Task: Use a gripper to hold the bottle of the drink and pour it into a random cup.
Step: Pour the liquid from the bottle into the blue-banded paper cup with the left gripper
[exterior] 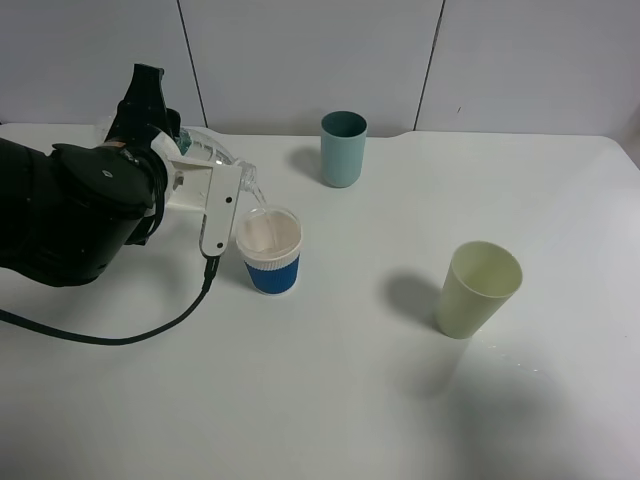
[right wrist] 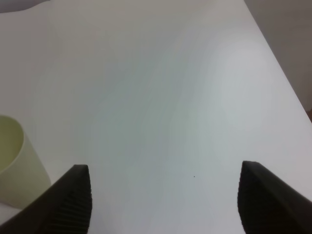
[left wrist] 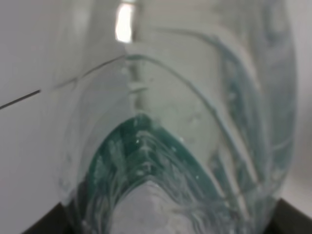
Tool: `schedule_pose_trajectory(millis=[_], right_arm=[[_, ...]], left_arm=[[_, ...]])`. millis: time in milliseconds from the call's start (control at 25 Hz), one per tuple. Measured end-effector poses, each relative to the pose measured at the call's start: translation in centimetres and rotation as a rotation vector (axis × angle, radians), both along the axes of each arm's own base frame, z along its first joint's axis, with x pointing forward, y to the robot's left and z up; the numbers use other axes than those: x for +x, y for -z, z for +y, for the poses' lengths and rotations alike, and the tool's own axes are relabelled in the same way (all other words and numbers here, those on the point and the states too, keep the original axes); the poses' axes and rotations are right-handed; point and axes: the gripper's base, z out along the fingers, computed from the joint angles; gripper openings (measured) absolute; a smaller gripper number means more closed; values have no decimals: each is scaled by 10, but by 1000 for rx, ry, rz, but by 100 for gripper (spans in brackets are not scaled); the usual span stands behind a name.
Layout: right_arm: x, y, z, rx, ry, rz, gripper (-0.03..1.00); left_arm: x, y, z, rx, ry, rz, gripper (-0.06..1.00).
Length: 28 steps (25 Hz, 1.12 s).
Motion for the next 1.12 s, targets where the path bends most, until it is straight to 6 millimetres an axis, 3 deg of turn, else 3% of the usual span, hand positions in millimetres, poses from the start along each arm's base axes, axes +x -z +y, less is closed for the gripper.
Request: schedule_pose_trajectory(millis=[1120], right_arm=[[0, 0, 0, 0, 0, 0, 63]], left_arm=[[0, -2, 2, 17, -21, -20, 51]])
